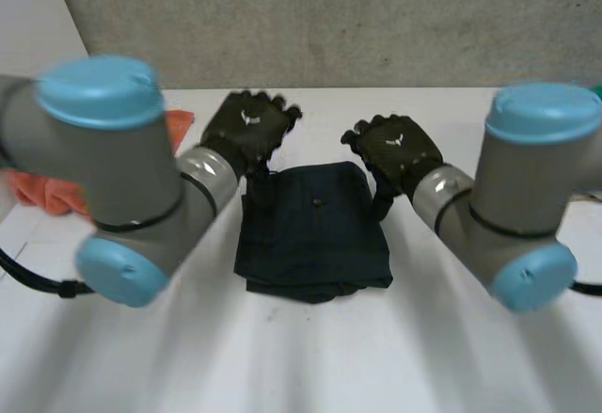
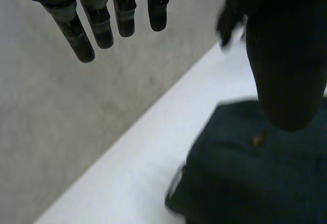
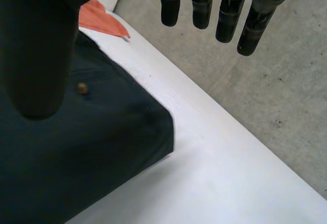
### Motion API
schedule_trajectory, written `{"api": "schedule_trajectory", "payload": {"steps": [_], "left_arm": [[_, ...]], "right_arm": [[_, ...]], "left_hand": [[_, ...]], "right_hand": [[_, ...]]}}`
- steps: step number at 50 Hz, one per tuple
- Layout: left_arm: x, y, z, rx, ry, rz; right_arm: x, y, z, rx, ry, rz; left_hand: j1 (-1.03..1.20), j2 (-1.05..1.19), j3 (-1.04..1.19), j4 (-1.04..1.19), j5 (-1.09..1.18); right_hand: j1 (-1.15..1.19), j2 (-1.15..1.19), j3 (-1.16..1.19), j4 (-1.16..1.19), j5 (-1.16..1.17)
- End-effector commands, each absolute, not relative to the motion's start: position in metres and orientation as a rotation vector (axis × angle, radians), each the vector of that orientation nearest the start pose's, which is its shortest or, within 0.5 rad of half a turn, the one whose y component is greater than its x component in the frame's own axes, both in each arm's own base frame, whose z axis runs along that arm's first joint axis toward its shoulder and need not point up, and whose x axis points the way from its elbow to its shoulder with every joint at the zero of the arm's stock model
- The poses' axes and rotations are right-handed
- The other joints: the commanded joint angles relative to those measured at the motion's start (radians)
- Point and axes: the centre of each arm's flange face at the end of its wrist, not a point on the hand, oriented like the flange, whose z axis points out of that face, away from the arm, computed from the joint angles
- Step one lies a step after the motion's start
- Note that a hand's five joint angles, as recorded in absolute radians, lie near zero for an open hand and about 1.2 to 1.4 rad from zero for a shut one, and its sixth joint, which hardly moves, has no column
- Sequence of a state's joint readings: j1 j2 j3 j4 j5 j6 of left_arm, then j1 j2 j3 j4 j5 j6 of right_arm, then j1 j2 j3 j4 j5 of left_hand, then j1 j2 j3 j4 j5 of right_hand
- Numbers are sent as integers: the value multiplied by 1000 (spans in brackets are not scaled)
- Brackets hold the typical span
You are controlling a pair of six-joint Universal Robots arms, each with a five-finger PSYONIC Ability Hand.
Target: Fold the laundry.
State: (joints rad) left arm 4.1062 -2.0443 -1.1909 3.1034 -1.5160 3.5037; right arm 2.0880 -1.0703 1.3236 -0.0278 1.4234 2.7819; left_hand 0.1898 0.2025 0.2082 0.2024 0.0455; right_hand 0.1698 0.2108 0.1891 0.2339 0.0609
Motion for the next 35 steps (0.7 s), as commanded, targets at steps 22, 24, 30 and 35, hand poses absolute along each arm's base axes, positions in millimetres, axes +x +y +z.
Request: {"api": "schedule_trajectory", "payload": {"steps": [22,24,30,35], "left_arm": [[-329,-235,285,1578,2294,-2397],[-329,-235,285,1578,2291,-2399],[-328,-236,285,1568,2290,-2401],[-328,-237,285,1566,2293,-2398]], "right_arm": [[344,-235,108,-1325,1839,-1831],[346,-237,107,-1324,1836,-1835],[354,-249,115,-1291,1796,-1878],[360,-257,113,-1286,1790,-1879]], "left_hand": [[27,14,8,14,-4],[27,14,8,14,-4],[27,14,8,14,-4],[30,17,11,17,-1]], "right_hand": [[5,-36,-15,-59,-61],[103,62,83,38,37],[511,470,491,446,445],[825,784,806,761,759]]}}
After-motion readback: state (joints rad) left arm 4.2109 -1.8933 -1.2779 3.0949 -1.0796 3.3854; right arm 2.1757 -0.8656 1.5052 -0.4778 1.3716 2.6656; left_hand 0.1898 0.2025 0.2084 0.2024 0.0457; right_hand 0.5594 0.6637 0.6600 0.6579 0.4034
